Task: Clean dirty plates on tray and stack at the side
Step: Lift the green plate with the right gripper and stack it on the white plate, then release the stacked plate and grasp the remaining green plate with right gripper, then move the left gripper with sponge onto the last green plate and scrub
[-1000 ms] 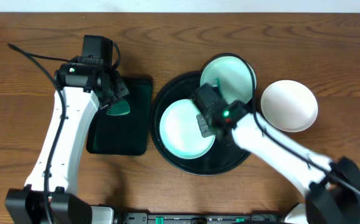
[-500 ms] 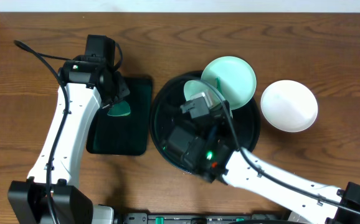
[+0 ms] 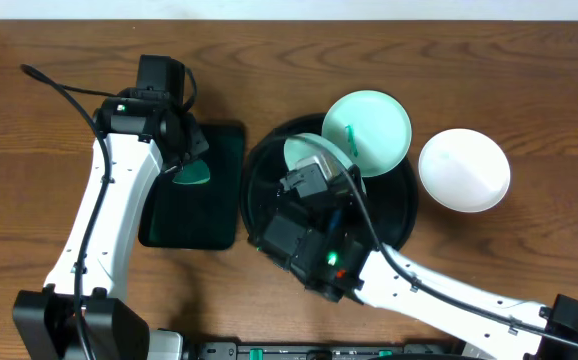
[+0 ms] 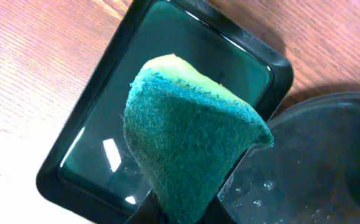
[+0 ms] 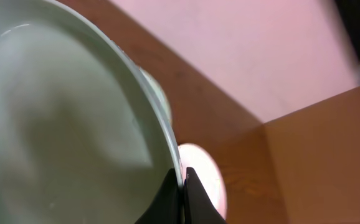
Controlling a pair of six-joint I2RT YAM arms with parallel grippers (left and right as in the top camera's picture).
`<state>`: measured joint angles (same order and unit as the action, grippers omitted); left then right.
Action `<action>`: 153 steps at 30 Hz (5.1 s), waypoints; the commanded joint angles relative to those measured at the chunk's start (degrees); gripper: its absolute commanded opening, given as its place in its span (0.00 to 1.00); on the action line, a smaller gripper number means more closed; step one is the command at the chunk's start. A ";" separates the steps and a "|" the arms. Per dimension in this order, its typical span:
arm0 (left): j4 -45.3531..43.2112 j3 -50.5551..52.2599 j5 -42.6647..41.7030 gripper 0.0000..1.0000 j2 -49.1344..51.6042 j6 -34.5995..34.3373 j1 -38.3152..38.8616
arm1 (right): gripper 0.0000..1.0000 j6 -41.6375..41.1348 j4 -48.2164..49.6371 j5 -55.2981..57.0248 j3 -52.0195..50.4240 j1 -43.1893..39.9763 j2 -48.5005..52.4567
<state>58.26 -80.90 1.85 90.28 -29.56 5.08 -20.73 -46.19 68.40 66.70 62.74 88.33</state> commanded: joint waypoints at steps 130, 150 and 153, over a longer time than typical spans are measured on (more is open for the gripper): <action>-4.79 3.87 -10.95 0.07 12.02 7.32 19.34 | 0.01 5.25 -13.70 -87.71 16.13 -40.96 32.33; -11.06 3.87 -4.83 0.07 25.22 -20.00 27.61 | 0.01 0.83 -0.55 -87.10 7.85 -40.28 32.33; -10.99 3.87 -5.64 0.07 27.52 -21.75 27.80 | 0.01 0.90 -0.55 -87.08 7.82 -40.28 32.33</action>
<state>46.83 -77.38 -4.34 115.15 -46.00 32.75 -18.06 -49.65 -20.80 76.12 21.56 116.99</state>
